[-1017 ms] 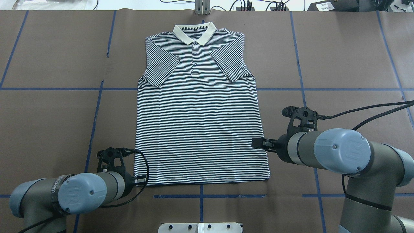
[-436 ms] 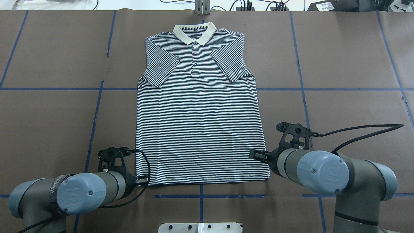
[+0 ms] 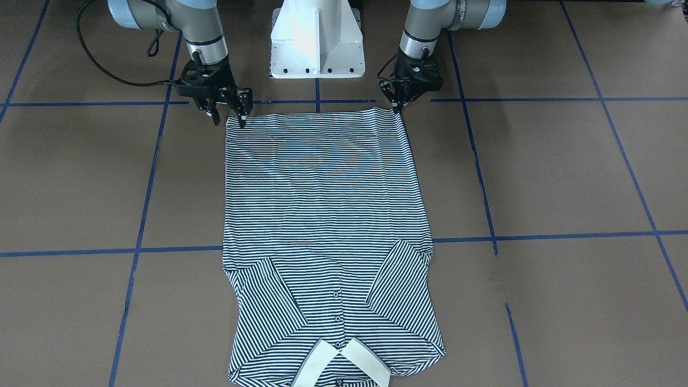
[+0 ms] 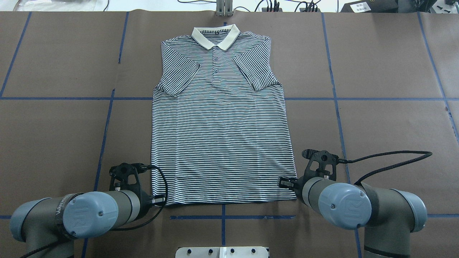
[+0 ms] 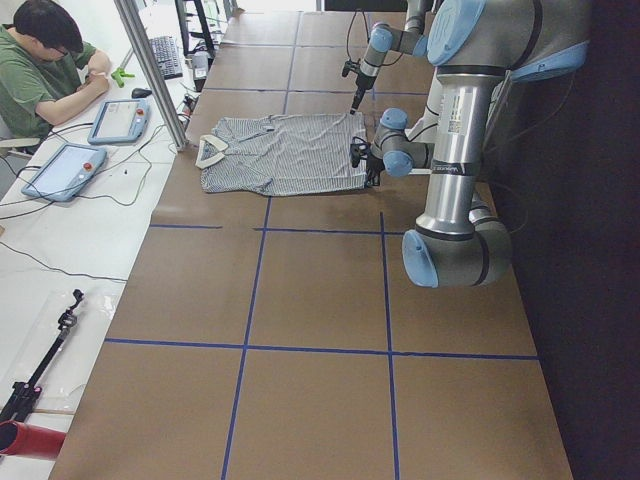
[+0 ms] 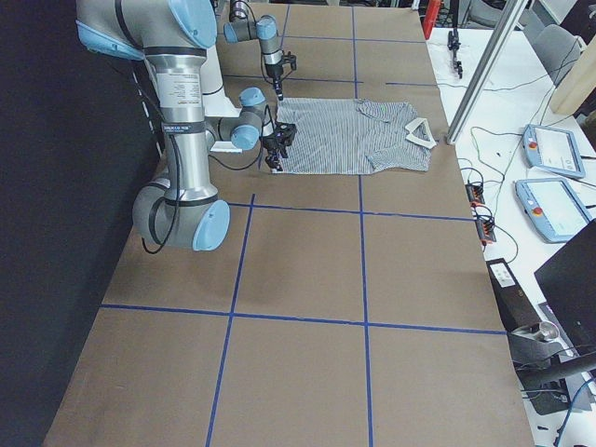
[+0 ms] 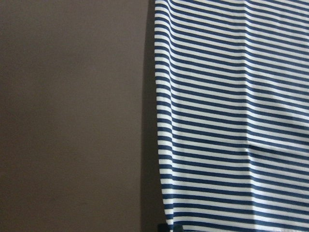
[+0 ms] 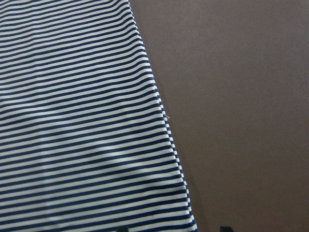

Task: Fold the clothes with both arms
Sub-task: 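Lower both grippers to the hem corners nearest the robot and grasp, then lift the hem with both grippers and fold it toward the collar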

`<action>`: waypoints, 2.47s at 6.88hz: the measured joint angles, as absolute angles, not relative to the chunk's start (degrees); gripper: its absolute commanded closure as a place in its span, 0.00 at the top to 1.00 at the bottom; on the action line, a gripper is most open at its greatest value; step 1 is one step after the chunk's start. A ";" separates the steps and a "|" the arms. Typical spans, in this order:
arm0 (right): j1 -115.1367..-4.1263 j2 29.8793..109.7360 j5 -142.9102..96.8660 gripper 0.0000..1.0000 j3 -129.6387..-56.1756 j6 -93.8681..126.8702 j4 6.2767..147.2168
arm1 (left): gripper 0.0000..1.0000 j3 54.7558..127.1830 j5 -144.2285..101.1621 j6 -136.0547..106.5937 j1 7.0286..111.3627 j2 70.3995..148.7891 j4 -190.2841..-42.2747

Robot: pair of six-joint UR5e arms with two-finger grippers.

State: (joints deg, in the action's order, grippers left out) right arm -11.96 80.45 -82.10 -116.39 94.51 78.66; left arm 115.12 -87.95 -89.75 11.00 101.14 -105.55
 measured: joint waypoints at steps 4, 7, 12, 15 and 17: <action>-9.29 81.10 -80.02 0.65 -115.55 95.61 78.66 | 0.00 115.47 -88.04 -89.82 11.06 101.24 -105.64; -8.40 81.88 -79.15 0.00 -115.42 95.79 78.66 | 0.00 115.57 -88.07 -89.78 11.03 101.25 -105.64; -8.71 81.68 -79.69 0.00 -117.15 95.46 78.73 | 0.00 116.97 -88.11 -89.63 11.11 101.12 -105.24; -12.33 86.31 -88.68 0.00 -136.28 93.86 89.23 | 0.00 138.24 -95.62 -87.99 11.96 102.64 -83.72; -16.82 84.27 -97.74 0.00 -151.13 92.89 104.34 | 0.00 147.50 -99.99 -86.69 15.76 108.96 -68.70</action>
State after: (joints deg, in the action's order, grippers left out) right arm -16.82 84.27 -97.74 -151.13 92.89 104.34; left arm 147.50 -99.99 -86.69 15.76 108.96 -68.70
